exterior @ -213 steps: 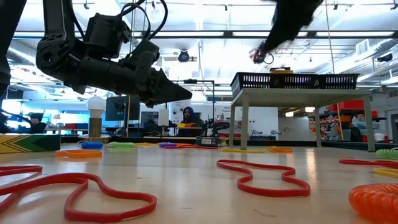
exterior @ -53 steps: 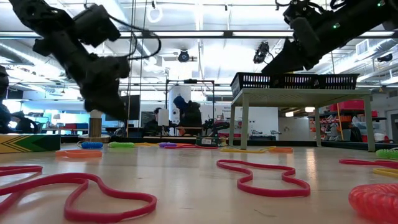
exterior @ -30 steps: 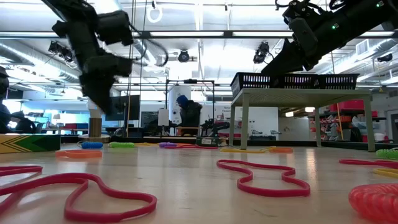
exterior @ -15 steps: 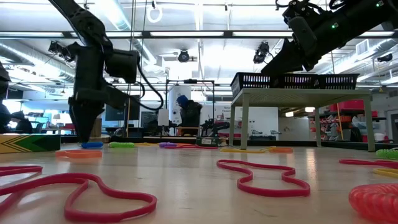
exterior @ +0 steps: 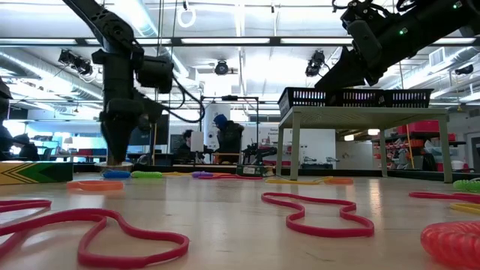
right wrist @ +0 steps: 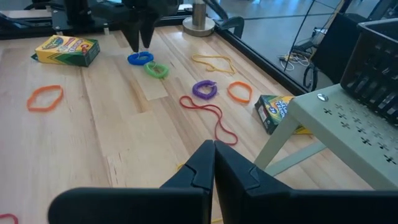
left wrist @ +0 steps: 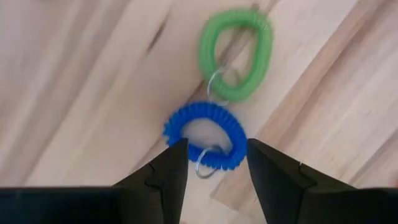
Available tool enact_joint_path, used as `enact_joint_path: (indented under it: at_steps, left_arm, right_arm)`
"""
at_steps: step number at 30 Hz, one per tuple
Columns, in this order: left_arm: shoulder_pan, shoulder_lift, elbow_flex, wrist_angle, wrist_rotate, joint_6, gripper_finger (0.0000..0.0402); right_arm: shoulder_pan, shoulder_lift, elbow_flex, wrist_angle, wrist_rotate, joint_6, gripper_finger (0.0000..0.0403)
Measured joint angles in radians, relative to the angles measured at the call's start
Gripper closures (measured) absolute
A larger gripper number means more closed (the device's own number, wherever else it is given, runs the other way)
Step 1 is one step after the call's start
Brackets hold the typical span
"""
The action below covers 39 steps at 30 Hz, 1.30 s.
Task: Pick & Place Office Desk Supplies
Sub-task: Put the blue spring keychain into the left black basket on the shelf
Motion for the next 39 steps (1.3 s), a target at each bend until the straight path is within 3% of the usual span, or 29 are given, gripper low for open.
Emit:
enact_joint_path:
  at_steps: [5,14,22,28,34,39]
  left_arm:
    - [0.010,0.028,0.025,-0.003,-0.048,0.030,0.0222]
    - [0.024,0.130,0.024,0.004,-0.045,0.044,0.0221]
    - [0.024,0.171,0.026,0.008,-0.030,0.075,0.0307]
    - [0.021,0.102,0.023,0.023,0.003,0.089,0.0388]
    - [-0.060,-0.009,0.023,0.104,0.021,0.017,0.0387]
    - [-0.186,-0.059,-0.044,0.389,0.017,-0.124,0.0390]
  right_arm:
    - [-0.009,0.000,0.000,0.000,0.001,0.000,0.0382]
    - [-0.011,0.000,0.000,-0.012,0.000,0.000,0.0382]
    - [-0.010,0.000,0.000,-0.014,0.000,0.000,0.0382]
    - [-0.011,0.000,0.000,-0.015,0.000,0.000,0.0382]
    - [-0.011,0.000,0.000,-0.018,0.000,0.000,0.0382]
    - [-0.011,0.006,0.000,-0.019,-0.012,0.006,0.0382]
